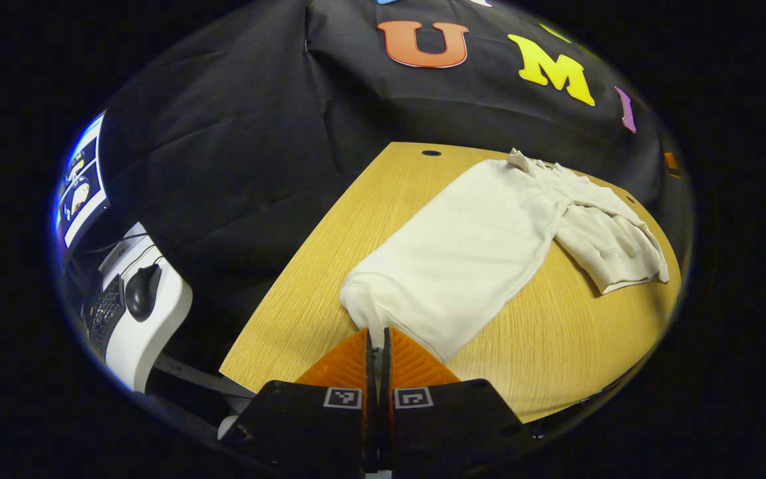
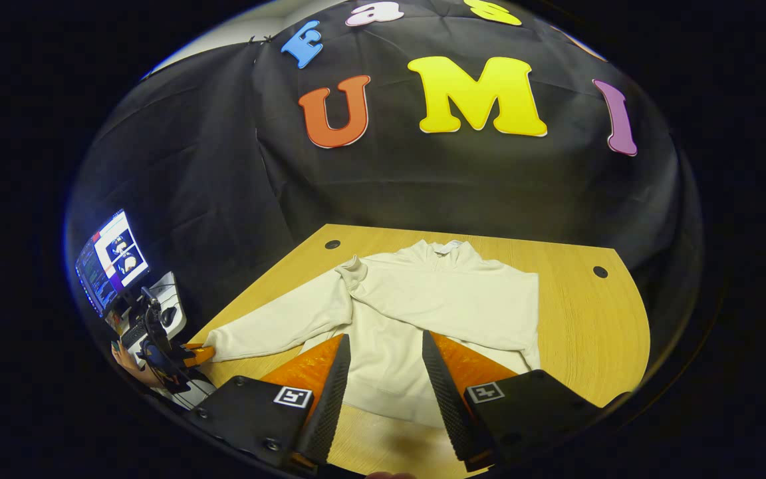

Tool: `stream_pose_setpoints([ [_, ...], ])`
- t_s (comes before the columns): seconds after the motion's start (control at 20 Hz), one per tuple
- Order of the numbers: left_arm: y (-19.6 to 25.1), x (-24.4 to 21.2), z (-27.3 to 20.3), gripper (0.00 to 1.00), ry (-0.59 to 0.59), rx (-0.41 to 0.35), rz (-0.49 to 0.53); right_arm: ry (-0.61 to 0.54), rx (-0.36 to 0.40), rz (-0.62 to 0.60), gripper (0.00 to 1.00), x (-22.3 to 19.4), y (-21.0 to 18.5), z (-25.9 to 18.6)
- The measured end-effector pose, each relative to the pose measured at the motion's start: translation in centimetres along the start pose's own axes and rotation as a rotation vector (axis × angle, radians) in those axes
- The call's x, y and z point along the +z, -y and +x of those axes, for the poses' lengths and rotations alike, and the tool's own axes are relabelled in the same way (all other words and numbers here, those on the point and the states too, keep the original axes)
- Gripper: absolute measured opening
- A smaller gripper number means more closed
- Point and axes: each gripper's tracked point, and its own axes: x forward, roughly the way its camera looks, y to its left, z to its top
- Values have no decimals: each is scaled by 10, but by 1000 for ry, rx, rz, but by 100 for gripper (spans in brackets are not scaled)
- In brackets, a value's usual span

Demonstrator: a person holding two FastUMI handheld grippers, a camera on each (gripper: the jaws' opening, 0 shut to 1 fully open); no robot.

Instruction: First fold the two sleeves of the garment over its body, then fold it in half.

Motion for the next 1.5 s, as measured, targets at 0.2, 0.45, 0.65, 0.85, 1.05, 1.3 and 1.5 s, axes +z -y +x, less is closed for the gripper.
stream_pose_setpoints([
  [0.2,5,14,-8,3,-5,-2,-39,2,5,4,69,-5,6,-10],
  [0.45,16,60,-23,3,52,-25,-55,21,-11,32,69,-7,20,-15],
  [0.65,40,108,-26,3,112,-57,-16,45,-27,75,69,-4,37,-24],
  [0.85,66,160,-20,3,165,-92,4,69,-63,120,69,-3,65,-33],
  [1.05,94,214,-12,3,221,-127,40,106,-100,166,69,5,93,-48],
  [1.3,146,276,3,3,269,-190,98,118,-148,234,69,-1,133,-58],
  [1.5,205,324,9,2,311,-271,135,134,-194,280,69,-8,165,-74],
])
